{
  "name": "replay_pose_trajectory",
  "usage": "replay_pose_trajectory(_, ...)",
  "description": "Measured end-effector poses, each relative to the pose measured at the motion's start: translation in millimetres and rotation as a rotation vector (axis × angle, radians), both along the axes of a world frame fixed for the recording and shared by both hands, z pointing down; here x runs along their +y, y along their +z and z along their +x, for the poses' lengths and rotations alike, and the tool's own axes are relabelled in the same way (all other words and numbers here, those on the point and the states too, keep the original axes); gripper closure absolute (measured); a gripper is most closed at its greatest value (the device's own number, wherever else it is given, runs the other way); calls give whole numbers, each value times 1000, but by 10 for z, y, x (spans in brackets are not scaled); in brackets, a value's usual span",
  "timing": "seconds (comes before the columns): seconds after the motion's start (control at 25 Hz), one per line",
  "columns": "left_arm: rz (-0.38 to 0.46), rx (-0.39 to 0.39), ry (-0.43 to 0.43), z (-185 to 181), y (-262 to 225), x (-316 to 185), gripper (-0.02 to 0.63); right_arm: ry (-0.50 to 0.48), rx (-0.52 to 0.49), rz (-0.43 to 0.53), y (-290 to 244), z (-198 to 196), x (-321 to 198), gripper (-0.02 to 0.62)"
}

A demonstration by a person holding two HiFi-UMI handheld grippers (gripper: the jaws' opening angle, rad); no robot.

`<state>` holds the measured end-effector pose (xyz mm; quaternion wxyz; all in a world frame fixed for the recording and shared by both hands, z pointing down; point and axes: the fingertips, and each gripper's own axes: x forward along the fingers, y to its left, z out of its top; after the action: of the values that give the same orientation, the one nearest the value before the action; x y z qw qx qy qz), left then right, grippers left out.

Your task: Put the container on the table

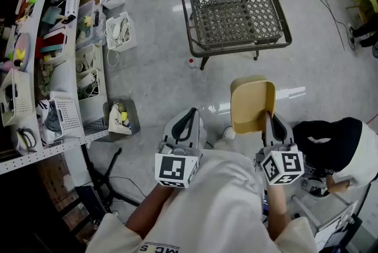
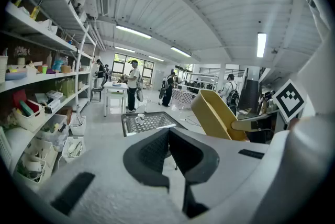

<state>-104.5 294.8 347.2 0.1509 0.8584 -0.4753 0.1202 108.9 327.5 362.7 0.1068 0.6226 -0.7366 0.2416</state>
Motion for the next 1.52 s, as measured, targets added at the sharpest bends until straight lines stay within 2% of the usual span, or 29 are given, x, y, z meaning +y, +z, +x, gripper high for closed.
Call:
replay_pose_trajectory(0.28,27,-19,31,552,-189,490,583,-49,-63,52,-127,273,387,569)
replay_pose_trajectory(0.48,32,-37,-8,763,-188,688,583,-60,-98,110,-209,508,480,568)
replay_pose_trajectory(0.68,47,-31,-47,936,-277,790,583,-51,-117,116,-245,746,553,568)
replay_pose_trajectory(0.92,56,-33,-126,910,-186,830,583,-56,-131,132,-213,939,478,568)
replay_pose_trajectory(1.12,9,-19,-121,929,-11,672,583,-42,-129,125,-170,969,345,568)
replay_pose_trajectory(1.24,18,-21,-100,953,15,430,583,-51,-150,105,-79,921,162,568)
replay_pose_trajectory(1.52,25,6,-54,943,104,-605,583,-25,-141,83,34,871,-657,569)
